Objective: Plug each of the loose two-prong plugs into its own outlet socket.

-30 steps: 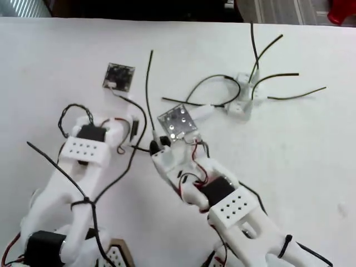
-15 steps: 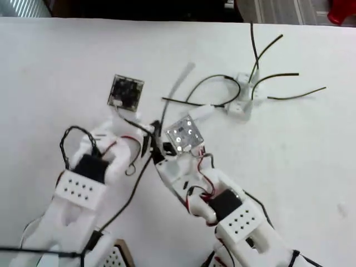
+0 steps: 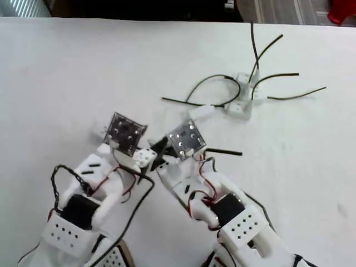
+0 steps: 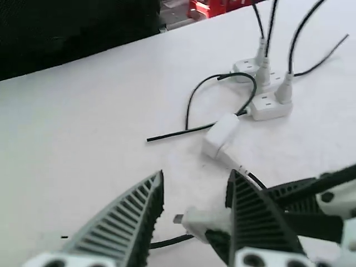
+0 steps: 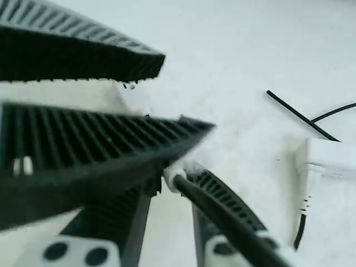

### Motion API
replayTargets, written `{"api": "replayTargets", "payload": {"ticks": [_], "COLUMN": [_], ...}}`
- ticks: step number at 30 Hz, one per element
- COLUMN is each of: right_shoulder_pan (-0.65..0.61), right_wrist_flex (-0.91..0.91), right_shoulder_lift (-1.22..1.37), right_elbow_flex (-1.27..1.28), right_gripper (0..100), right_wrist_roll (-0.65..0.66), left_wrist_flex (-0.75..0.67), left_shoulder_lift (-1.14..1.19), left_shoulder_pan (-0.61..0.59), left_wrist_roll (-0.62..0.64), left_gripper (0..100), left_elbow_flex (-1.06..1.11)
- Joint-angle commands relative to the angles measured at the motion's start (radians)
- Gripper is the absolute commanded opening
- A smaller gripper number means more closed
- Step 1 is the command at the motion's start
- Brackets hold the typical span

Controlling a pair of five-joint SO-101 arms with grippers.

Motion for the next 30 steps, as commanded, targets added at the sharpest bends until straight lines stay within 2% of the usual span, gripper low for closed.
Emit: {"api": "replayTargets", "payload": {"ticks": [1, 8, 14, 18, 23, 30], "right_shoulder_pan": [0.062, 0.157, 0.163, 0.166, 0.168, 0.226], "right_wrist_flex": [0.002, 0.001, -0.005, -0.005, -0.005, -0.025], "right_shoulder_lift": [-0.015, -0.013, -0.013, -0.013, -0.013, -0.013], "right_elbow_flex": [-0.009, -0.008, 0.012, 0.012, 0.014, 0.014], "right_gripper": [1.6, 1.6, 1.6, 1.6, 1.6, 1.6], "right_wrist_roll": [-0.005, -0.011, -0.011, -0.011, -0.011, -0.008], "left_wrist_flex": [0.003, 0.029, 0.049, 0.172, 0.396, 0.555], "left_shoulder_lift": [-0.021, 0.081, 0.426, 0.727, 1.092, 1.440], "left_shoulder_pan": [-0.110, -0.257, -0.375, -0.426, -0.415, -0.318], "left_wrist_roll": [-0.008, -0.008, -0.003, 0.074, 0.160, 0.193], "left_gripper": [20, 23, 23, 23, 23, 23], "left_elbow_flex": [-0.005, -0.009, -0.180, -0.404, -0.695, -0.976]}}
